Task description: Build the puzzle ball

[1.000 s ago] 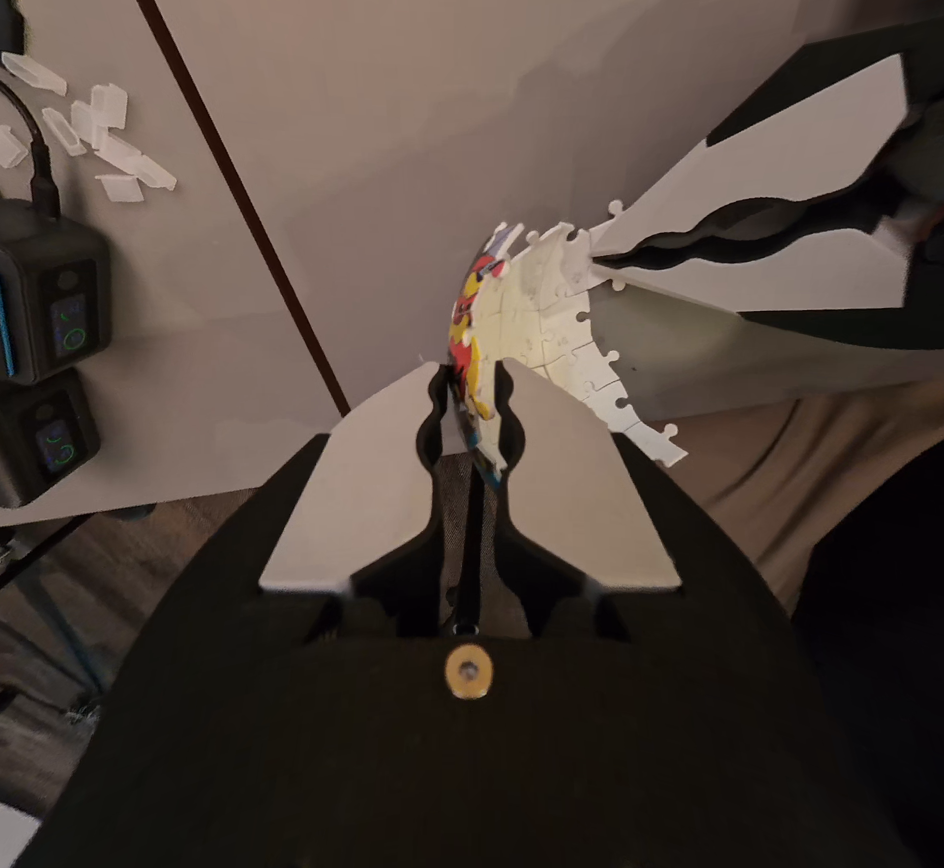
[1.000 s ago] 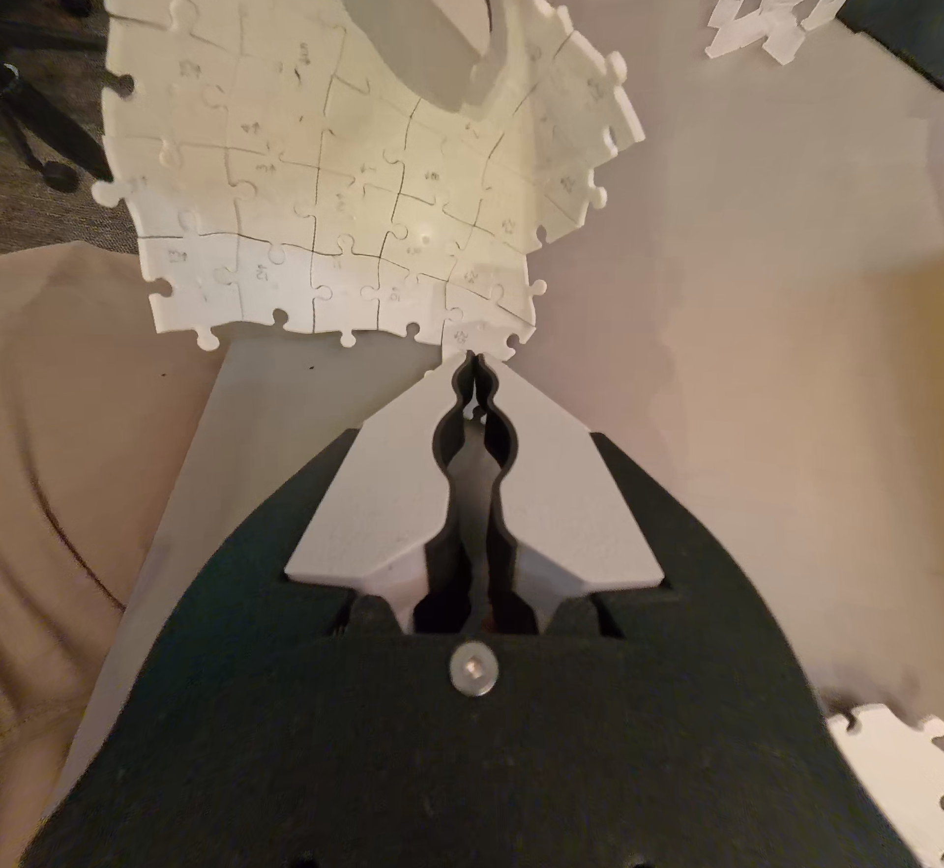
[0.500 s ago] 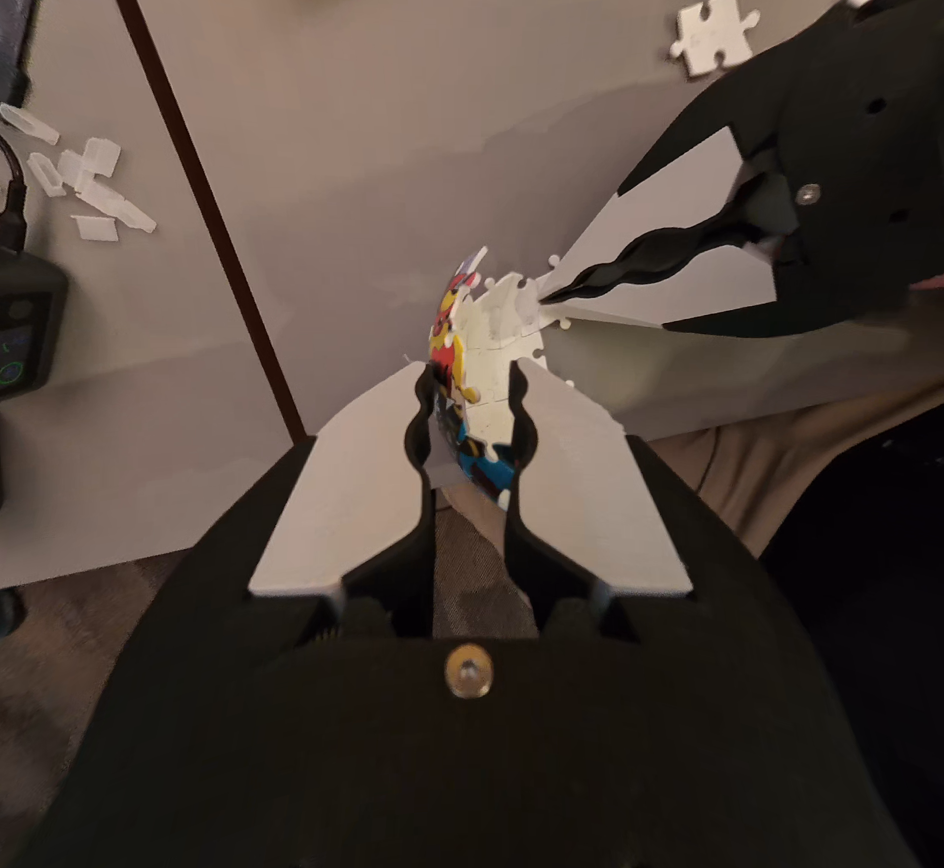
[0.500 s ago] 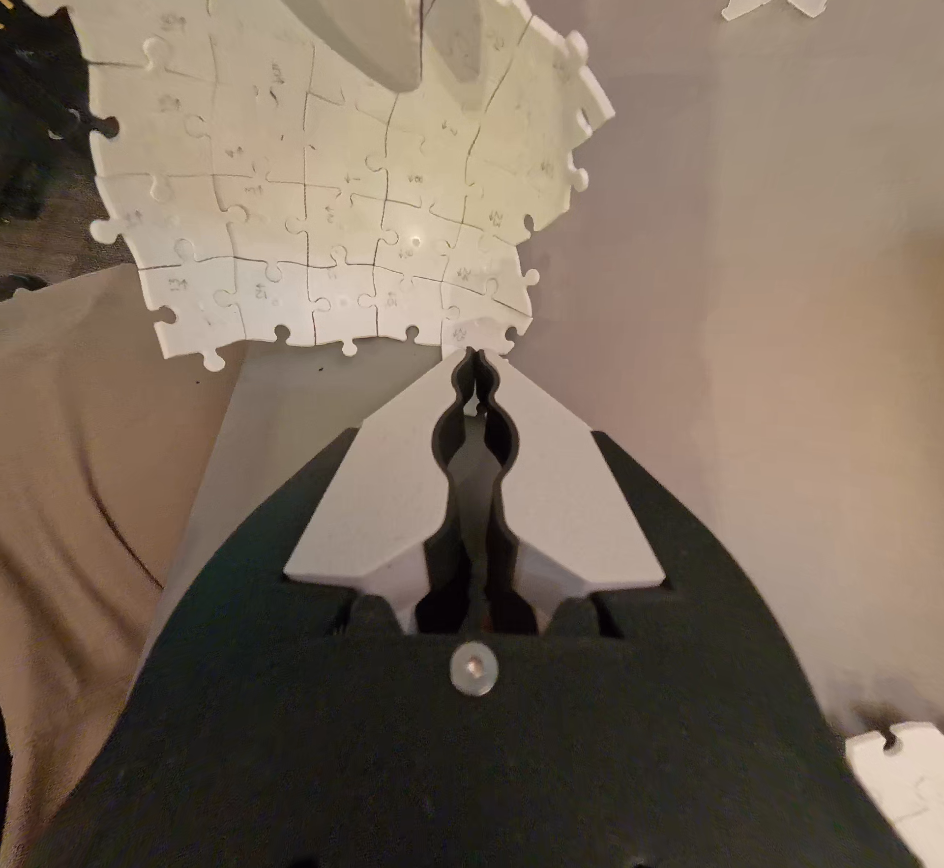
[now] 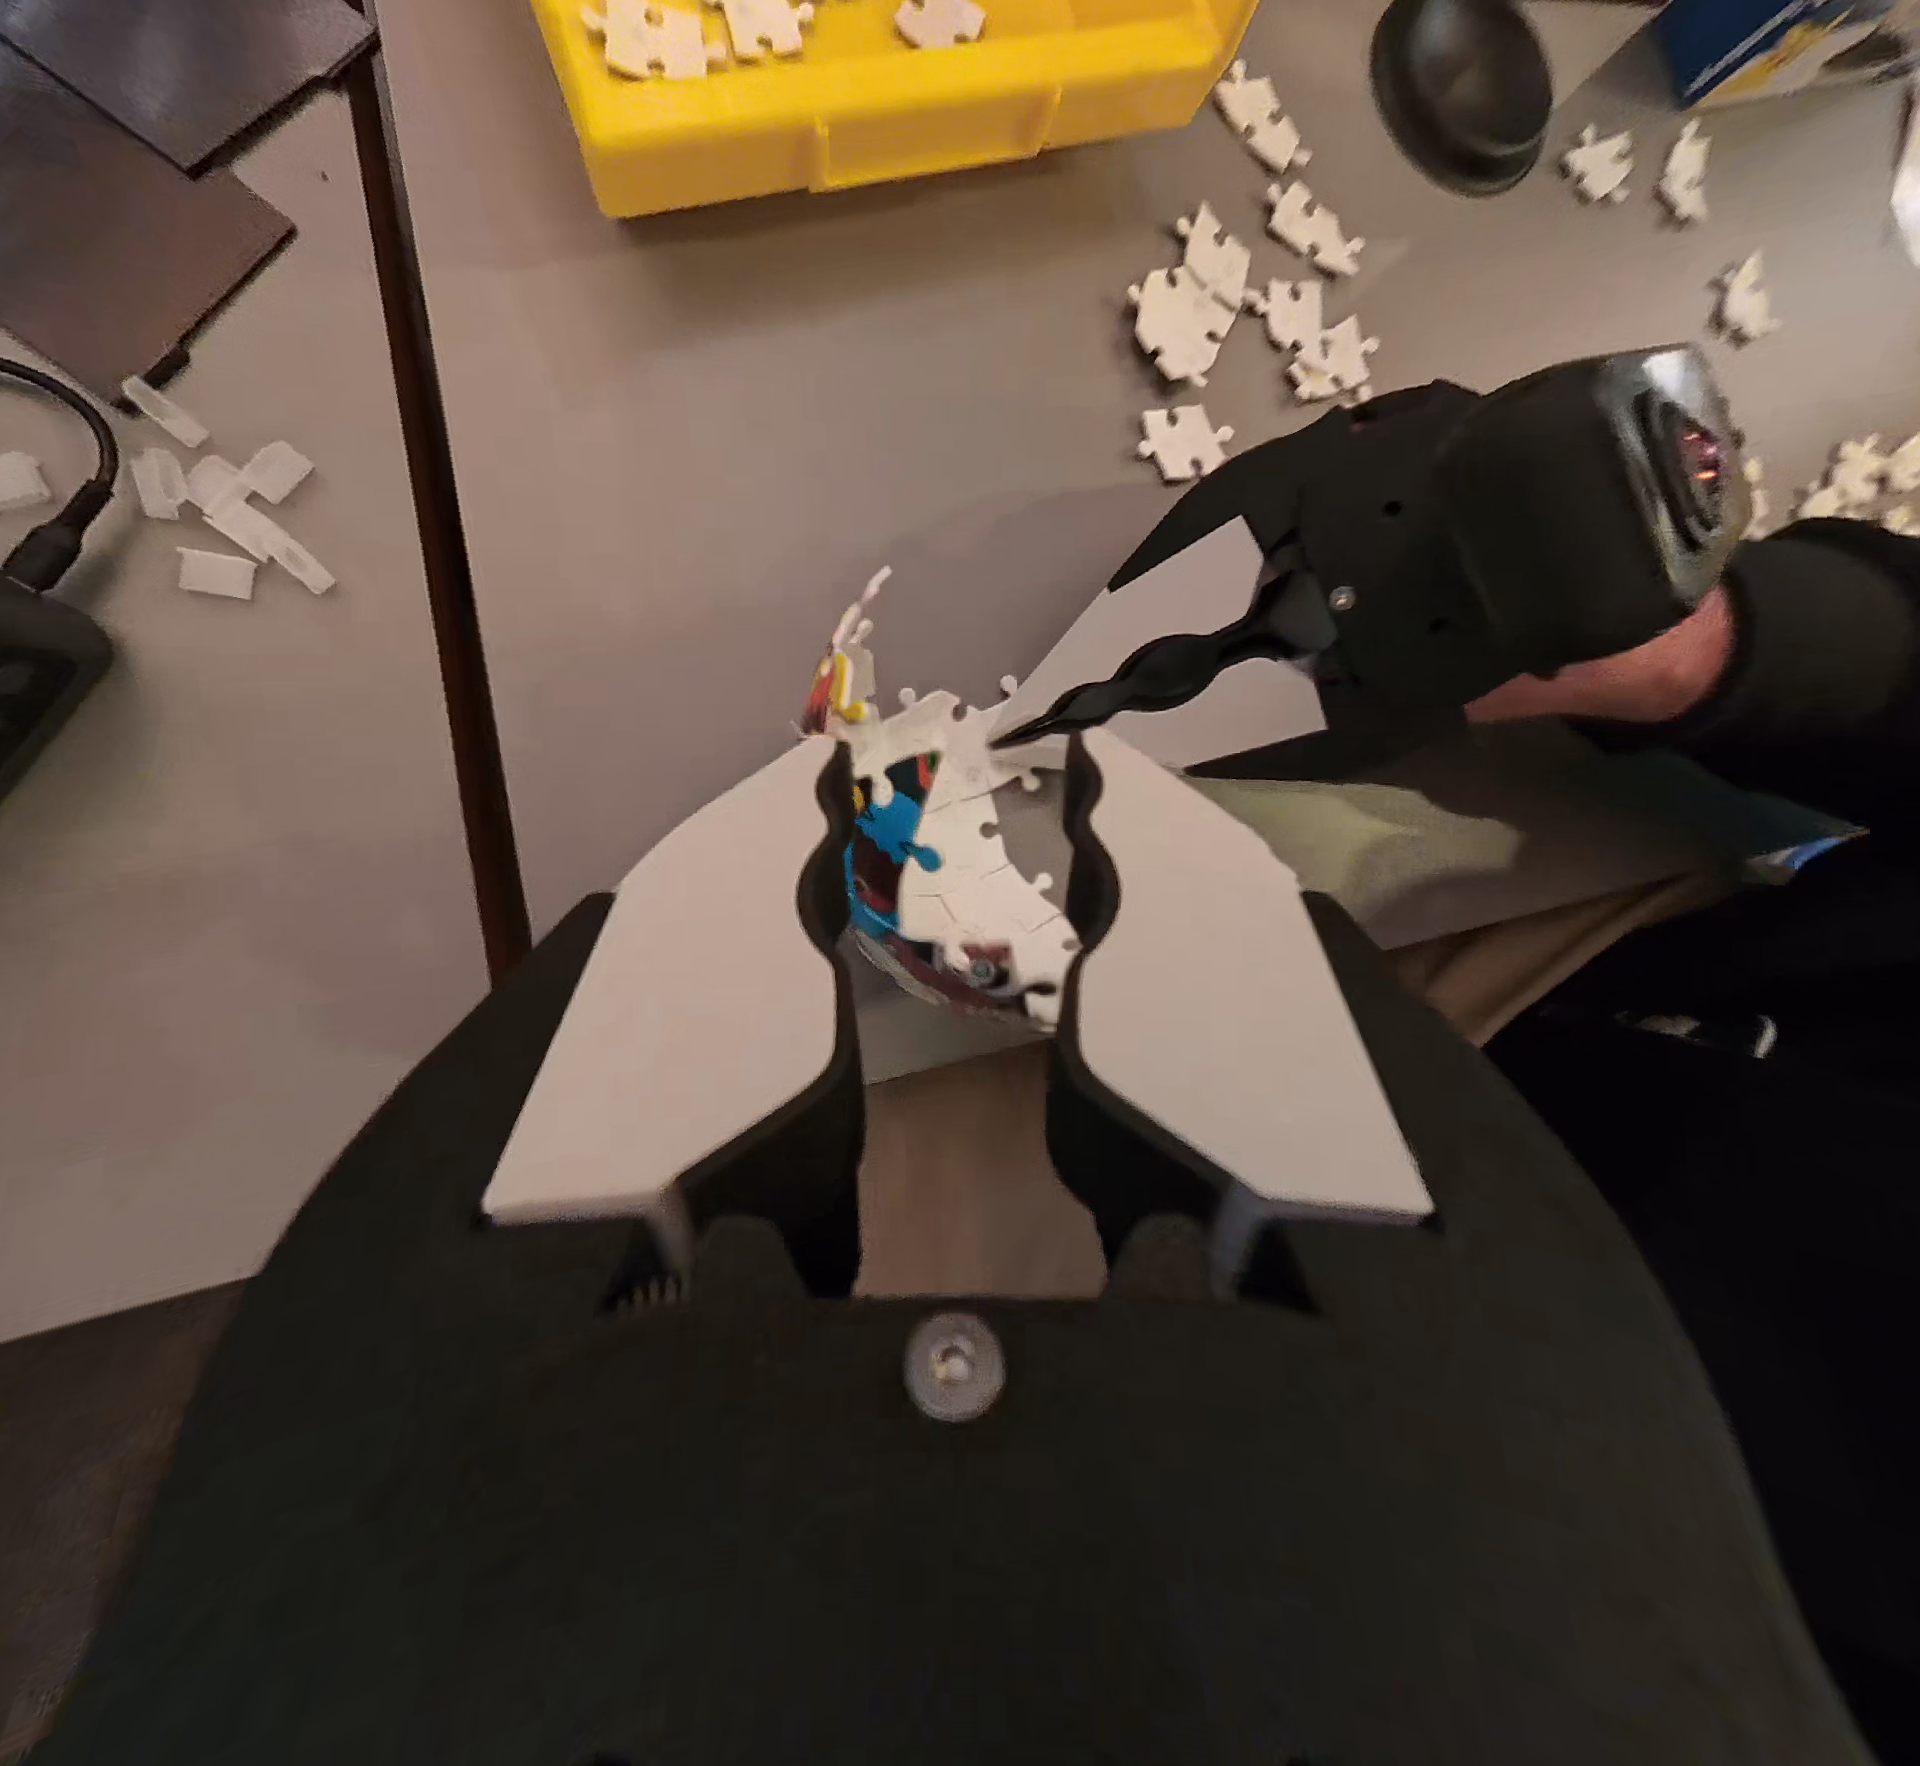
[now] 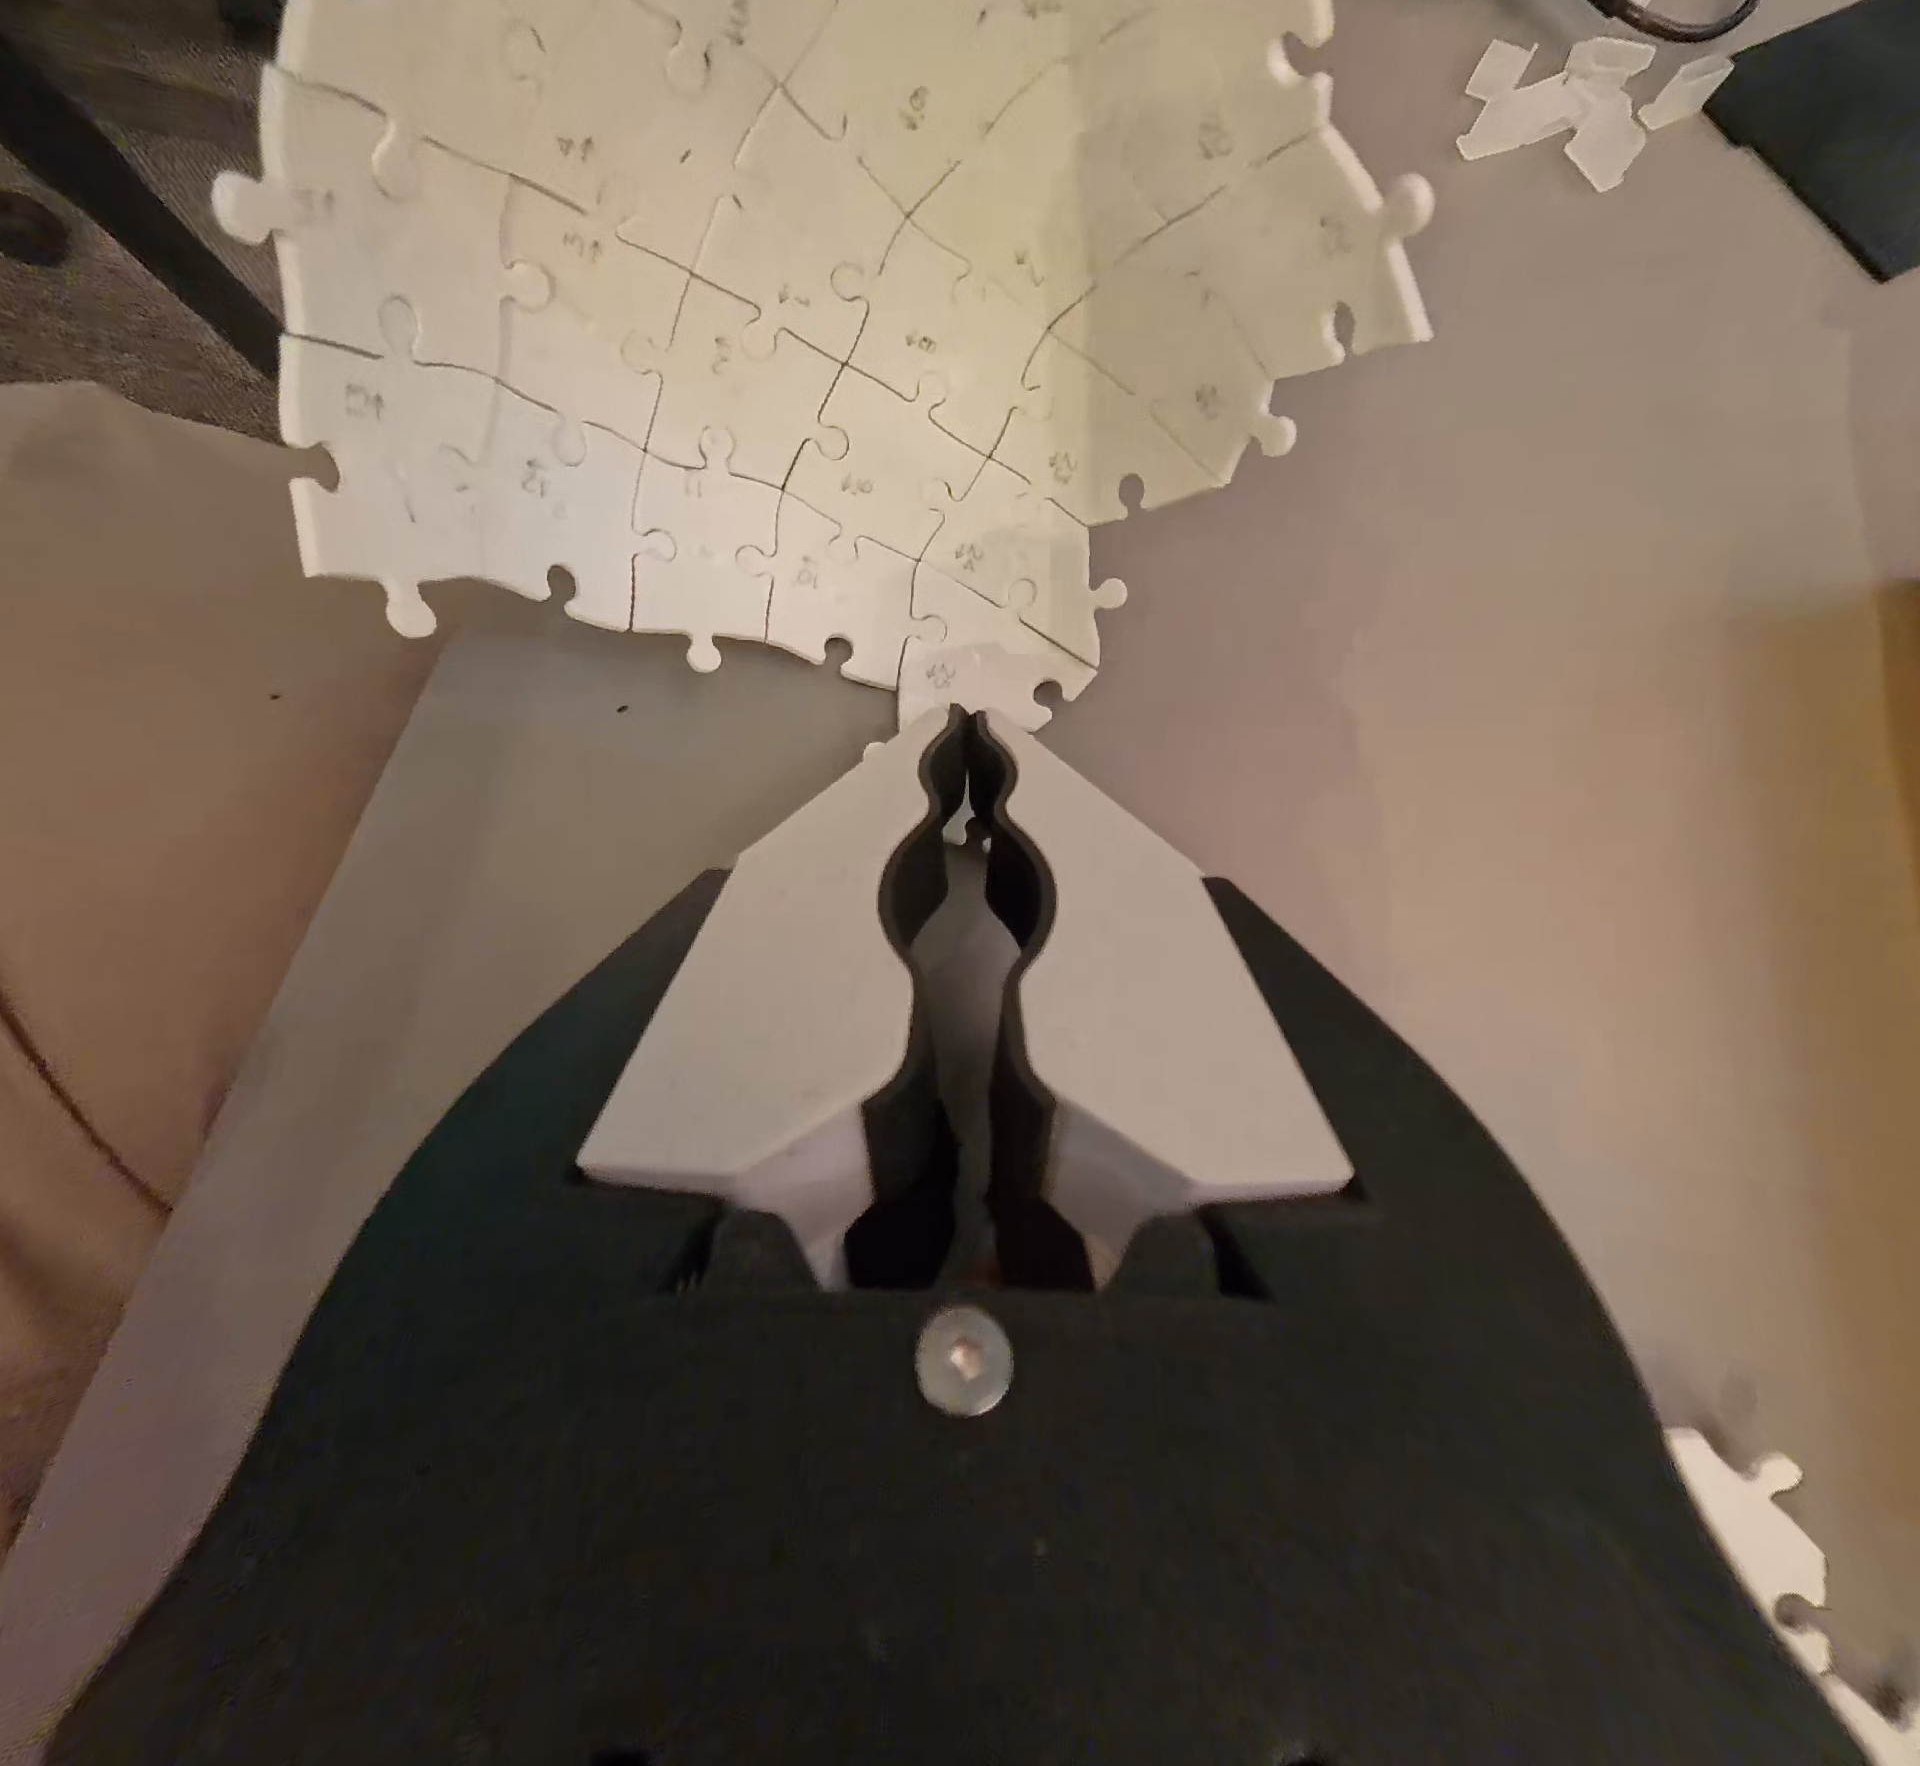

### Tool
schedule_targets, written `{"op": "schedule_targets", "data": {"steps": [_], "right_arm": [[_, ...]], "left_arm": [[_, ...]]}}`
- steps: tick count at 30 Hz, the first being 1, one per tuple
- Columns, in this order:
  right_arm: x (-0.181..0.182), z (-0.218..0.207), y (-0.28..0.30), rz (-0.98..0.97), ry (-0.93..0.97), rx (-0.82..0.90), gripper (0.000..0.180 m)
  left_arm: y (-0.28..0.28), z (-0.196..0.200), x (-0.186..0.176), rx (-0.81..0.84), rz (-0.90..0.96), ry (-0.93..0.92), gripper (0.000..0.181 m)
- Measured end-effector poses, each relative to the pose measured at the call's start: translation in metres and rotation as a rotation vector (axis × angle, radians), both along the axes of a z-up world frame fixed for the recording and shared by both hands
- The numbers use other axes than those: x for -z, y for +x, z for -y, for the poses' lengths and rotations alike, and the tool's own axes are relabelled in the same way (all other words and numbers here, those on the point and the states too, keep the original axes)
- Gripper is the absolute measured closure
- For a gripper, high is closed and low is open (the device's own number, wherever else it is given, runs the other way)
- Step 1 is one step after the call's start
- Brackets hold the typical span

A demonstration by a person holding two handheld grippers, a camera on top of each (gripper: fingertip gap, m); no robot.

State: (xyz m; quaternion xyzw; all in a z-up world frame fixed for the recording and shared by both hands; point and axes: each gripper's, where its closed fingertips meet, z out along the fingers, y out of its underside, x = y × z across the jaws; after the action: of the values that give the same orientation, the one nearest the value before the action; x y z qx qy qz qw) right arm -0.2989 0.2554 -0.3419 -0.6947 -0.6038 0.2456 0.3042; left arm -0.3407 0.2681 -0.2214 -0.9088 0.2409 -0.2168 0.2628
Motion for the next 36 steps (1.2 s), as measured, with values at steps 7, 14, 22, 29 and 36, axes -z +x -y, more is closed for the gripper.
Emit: {"op": "schedule_targets", "data": {"steps": [7, 14, 22, 29, 36], "right_arm": [[0.000, 0.000, 0.000, 0.050, 0.168, -0.055, 0.180], [0.000, 0.000, 0.000, 0.135, 0.383, -0.124, 0.180], [0.000, 0.001, -0.001, 0.208, 0.545, -0.206, 0.180], [-0.002, 0.001, -0.001, 0.212, 0.579, -0.188, 0.180], [-0.003, 0.000, -0.001, 0.185, 0.535, -0.157, 0.180]], "left_arm": [[0.002, 0.021, 0.007, -0.048, 0.238, 0.053, 0.122], [0.008, 0.024, 0.009, -0.067, 0.458, 0.076, 0.114], [-0.004, 0.016, 0.003, -0.110, 0.615, 0.161, 0.112], [0.002, 0.015, 0.010, -0.077, 0.745, 0.129, 0.110], [-0.003, 0.010, 0.012, -0.095, 0.830, 0.118, 0.112]]}}
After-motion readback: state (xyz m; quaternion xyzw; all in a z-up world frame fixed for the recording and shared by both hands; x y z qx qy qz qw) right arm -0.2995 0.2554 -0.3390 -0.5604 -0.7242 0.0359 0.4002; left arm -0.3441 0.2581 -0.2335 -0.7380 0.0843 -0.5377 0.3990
